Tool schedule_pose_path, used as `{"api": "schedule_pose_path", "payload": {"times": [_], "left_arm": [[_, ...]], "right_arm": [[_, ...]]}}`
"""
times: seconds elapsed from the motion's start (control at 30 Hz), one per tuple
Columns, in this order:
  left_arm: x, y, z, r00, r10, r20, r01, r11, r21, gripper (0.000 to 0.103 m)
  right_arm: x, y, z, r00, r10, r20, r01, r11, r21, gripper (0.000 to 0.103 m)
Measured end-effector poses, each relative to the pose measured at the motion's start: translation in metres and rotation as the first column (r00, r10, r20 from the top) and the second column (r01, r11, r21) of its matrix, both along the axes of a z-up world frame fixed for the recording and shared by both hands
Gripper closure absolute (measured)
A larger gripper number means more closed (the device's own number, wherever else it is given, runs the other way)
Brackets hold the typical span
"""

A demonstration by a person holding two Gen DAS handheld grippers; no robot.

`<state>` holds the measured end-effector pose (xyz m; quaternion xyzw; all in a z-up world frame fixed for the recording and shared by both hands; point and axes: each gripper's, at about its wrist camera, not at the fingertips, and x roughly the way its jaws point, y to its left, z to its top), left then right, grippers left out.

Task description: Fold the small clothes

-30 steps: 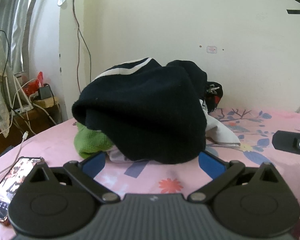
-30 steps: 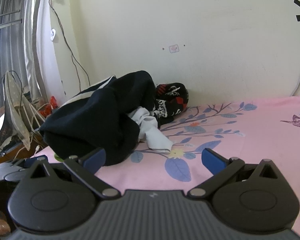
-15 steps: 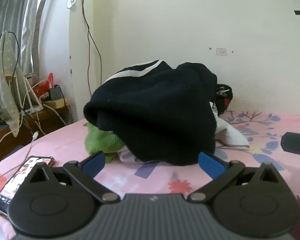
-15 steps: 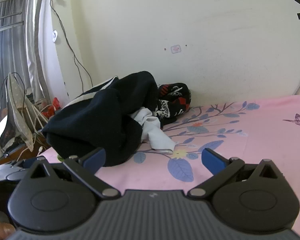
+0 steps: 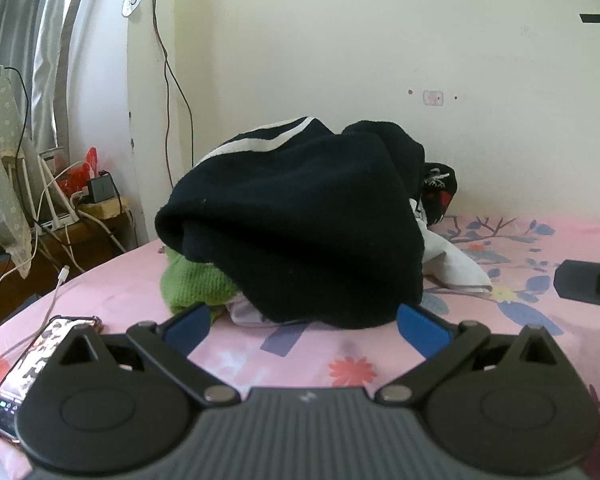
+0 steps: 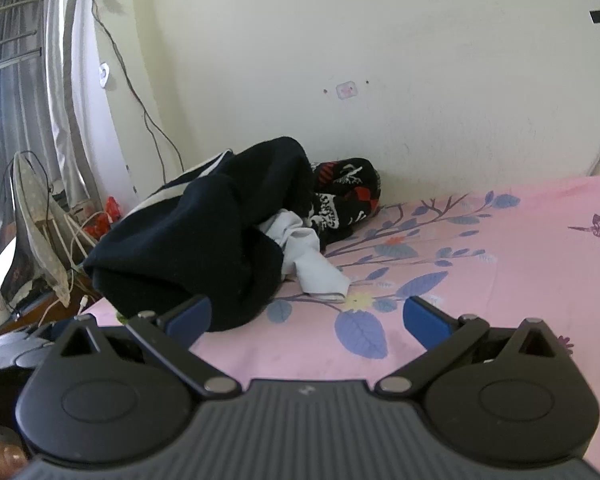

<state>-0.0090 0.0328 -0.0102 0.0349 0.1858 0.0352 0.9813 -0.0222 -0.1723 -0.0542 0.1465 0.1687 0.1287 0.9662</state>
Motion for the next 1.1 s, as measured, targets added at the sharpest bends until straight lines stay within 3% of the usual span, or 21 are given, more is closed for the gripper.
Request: {"api": "schedule_pose_path", "payload": {"times": [0.43, 0.87, 1.0, 1.1], "left_arm": [[-0.008, 0.013, 0.004, 0.999, -0.031, 0.029, 0.033, 0.997, -0.074, 0.000], [-0.009, 0.015, 0.005, 0.998, -0.043, 0.038, 0.046, 0.995, -0.086, 0.000], [-0.011, 0.023, 0.007, 0.998, -0.038, 0.054, 0.045, 0.990, -0.132, 0.000], [-0.013, 0.034, 0.007, 0.997, -0.023, 0.068, 0.036, 0.980, -0.195, 0.000]], "right_arm": [[-0.001, -0.002, 0.000, 1.000, -0.030, -0.004, 0.030, 1.000, 0.002, 0.006], [0.000, -0.003, -0.002, 1.000, -0.020, -0.011, 0.020, 1.000, 0.016, 0.006], [0.009, -0.008, 0.003, 0.999, -0.002, -0.036, 0.004, 0.999, 0.044, 0.006], [0.023, -0.010, 0.029, 0.999, 0.043, -0.012, -0.042, 0.996, 0.078, 0.006]]}}
